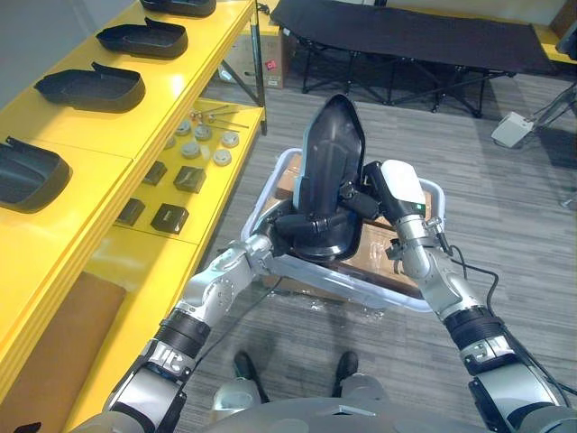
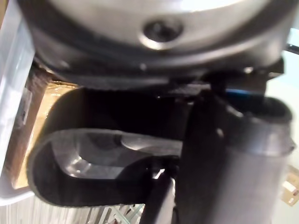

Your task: Walk over and take three plastic housings, then place them on the shelf

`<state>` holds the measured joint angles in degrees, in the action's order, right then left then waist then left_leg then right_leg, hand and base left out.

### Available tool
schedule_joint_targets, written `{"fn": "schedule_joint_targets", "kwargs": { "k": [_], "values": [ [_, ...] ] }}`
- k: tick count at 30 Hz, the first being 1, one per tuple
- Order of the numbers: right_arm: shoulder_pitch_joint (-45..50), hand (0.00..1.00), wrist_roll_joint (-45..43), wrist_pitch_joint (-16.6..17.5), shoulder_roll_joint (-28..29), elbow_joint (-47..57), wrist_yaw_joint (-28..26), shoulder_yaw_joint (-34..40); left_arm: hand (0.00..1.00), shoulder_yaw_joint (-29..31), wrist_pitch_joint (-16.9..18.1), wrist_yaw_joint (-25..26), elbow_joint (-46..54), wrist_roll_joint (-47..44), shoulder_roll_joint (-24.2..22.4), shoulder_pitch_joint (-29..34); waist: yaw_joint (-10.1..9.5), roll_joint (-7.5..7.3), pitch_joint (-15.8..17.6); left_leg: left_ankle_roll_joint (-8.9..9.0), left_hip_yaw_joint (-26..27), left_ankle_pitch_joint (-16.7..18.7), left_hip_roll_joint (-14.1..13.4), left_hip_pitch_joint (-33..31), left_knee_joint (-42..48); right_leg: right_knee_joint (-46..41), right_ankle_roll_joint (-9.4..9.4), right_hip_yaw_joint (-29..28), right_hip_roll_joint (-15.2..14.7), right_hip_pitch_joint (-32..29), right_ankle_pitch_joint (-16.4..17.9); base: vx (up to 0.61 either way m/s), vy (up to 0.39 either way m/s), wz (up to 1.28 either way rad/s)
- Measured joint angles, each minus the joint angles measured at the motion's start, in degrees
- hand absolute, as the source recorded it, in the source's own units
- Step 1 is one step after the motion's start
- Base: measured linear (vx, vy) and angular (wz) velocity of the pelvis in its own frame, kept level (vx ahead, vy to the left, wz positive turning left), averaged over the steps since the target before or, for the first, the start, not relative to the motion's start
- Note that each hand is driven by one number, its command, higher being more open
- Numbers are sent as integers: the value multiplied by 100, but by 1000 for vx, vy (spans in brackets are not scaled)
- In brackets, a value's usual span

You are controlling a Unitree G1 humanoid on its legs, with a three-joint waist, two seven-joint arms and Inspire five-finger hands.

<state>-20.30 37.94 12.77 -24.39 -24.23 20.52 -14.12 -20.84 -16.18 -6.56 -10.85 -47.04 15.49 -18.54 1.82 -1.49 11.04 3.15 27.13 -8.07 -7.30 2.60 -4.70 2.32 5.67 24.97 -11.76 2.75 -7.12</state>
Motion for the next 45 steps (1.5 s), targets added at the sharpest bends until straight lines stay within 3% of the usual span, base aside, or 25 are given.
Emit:
{"fn": "schedule_joint_targets", "kwargs": {
  "k": [5,8,13,20,21,25,32,38,41,45],
  "values": [
    [170,0,-12,9,-1,-3,2,-9,0,-162,-42,18,2,319,14,2,-27,-17,-83,-1,-7,-1,18,4,-1,93,5,10,7,54,-55,0,0,0],
    [169,0,-15,18,11,60,66,-156,0,-146,-58,385,-49,683,13,2,5,-59,-136,-1,-3,-1,31,6,-1,102,3,1,23,52,-56,0,0,0],
    [171,0,-25,6,54,163,73,-234,0,-177,-48,511,-99,731,32,21,-44,-84,-153,2,-16,0,30,53,-2,209,-5,5,43,149,-102,0,0,0],
    [302,0,-286,-35,175,321,298,-208,0,-362,454,510,-36,676,74,144,-71,-120,-196,8,-9,3,44,103,-4,211,-6,18,46,188,-99,0,0,0],
    [343,100,-311,-34,174,395,325,-195,0,-362,493,509,7,676,74,183,-65,-117,-208,8,-10,3,48,103,-4,211,-5,19,43,189,-100,0,0,0],
    [685,100,-530,56,219,1161,404,5,0,-196,764,510,607,674,4,633,-26,-108,-232,9,-55,4,53,119,-6,211,-7,81,41,229,-90,9,15,6],
    [904,100,-1634,511,677,1794,557,259,0,324,1244,717,1023,652,-720,908,-63,-54,-315,12,-189,4,78,116,-13,213,-47,234,16,292,-23,-6,21,10],
    [1910,100,-2161,503,812,2713,522,537,0,1491,2248,1731,1601,2761,-977,1463,-27,4,-490,28,-280,12,73,95,-12,214,-23,336,25,340,39,34,11,8],
    [2307,100,-2654,507,1016,2820,537,1238,0,2245,2675,2424,1779,3763,-968,1844,-19,18,-526,37,-274,19,73,97,-10,214,7,329,26,339,24,54,20,-1],
    [2700,100,-3450,637,1219,3019,585,1938,0,2766,3051,3152,1912,4440,-978,2220,-27,10,-564,62,-237,40,70,107,-9,217,7,296,26,329,25,31,20,-4]
  ]
}}
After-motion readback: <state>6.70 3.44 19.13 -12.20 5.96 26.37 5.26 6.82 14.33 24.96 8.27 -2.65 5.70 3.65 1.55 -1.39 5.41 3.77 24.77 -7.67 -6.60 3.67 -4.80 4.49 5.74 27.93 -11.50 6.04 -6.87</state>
